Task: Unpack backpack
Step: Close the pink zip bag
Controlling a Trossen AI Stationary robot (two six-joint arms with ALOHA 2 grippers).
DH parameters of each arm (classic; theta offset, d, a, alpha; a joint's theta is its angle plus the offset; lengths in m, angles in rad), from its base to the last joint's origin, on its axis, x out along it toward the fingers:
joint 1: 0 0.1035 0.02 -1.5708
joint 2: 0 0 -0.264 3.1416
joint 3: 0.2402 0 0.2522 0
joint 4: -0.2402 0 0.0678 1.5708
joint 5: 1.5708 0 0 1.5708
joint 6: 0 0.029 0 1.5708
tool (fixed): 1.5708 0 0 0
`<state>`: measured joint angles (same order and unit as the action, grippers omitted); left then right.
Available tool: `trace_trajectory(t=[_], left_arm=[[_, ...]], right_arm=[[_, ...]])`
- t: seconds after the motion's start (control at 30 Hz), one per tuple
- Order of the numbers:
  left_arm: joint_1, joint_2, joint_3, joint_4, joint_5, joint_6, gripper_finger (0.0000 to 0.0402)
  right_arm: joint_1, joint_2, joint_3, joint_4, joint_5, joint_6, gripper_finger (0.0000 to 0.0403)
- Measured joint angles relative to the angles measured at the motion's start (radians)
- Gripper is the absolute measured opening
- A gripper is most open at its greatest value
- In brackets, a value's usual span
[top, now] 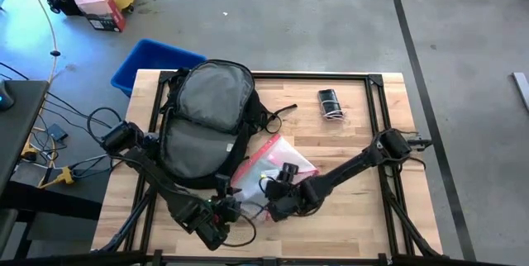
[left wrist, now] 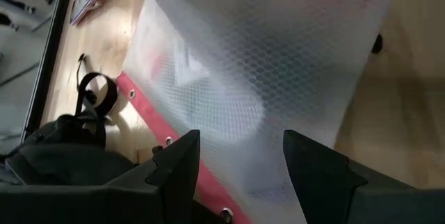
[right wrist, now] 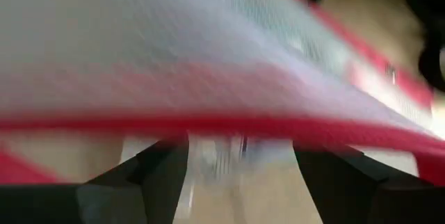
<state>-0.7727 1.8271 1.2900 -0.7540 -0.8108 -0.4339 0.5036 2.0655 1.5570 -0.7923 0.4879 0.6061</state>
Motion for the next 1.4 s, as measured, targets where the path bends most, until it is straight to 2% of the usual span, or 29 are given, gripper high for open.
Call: trace_trajectory(t=[0.17,0.27,0.33,0.43,0.5,0.63,0.73,0.87,1.2,1.3,1.4], left_arm=[[-0.029,0.000,0.000,0.009,0.016,0.045,0.0188],[-0.042,0.000,0.000,0.077,0.087,0.096,0.0188],[-0.050,0.008,0.000,0.165,0.154,0.161,0.0188],[-0.066,0.042,0.000,0.307,0.242,0.324,0.0188],[-0.070,0.077,0.000,0.378,0.258,0.439,0.0188],[-0.064,0.158,0.000,0.496,0.167,0.619,0.0188],[-0.053,0.210,0.000,0.576,0.087,0.713,0.0192],[-0.047,0.262,0.000,0.652,0.064,0.787,0.0201],[-0.006,0.319,0.005,0.757,0.033,0.787,0.0197],[0.009,0.320,0.006,0.754,0.040,0.785,0.0183],[0.022,0.320,0.007,0.757,0.046,0.784,0.0147]], right_arm=[[0.069,0.000,0.000,-0.112,-0.036,0.109,0.0238],[0.123,0.000,0.000,-0.109,-0.037,0.143,0.0231],[0.164,0.000,0.000,-0.090,0.000,0.167,0.0225],[0.226,0.000,0.000,-0.030,0.103,0.188,0.0218],[0.262,0.000,0.000,0.046,0.216,0.178,0.0213],[0.302,0.000,0.000,0.204,0.445,0.086,0.0209],[0.309,0.000,0.000,0.255,0.537,0.027,0.0208],[0.308,0.000,0.000,0.251,0.542,0.021,0.0208],[0.306,0.000,0.000,0.258,0.541,0.024,0.0208],[0.306,0.000,0.000,0.259,0.540,0.024,0.0208],[0.306,-0.001,0.000,0.261,0.532,0.030,0.0208]])
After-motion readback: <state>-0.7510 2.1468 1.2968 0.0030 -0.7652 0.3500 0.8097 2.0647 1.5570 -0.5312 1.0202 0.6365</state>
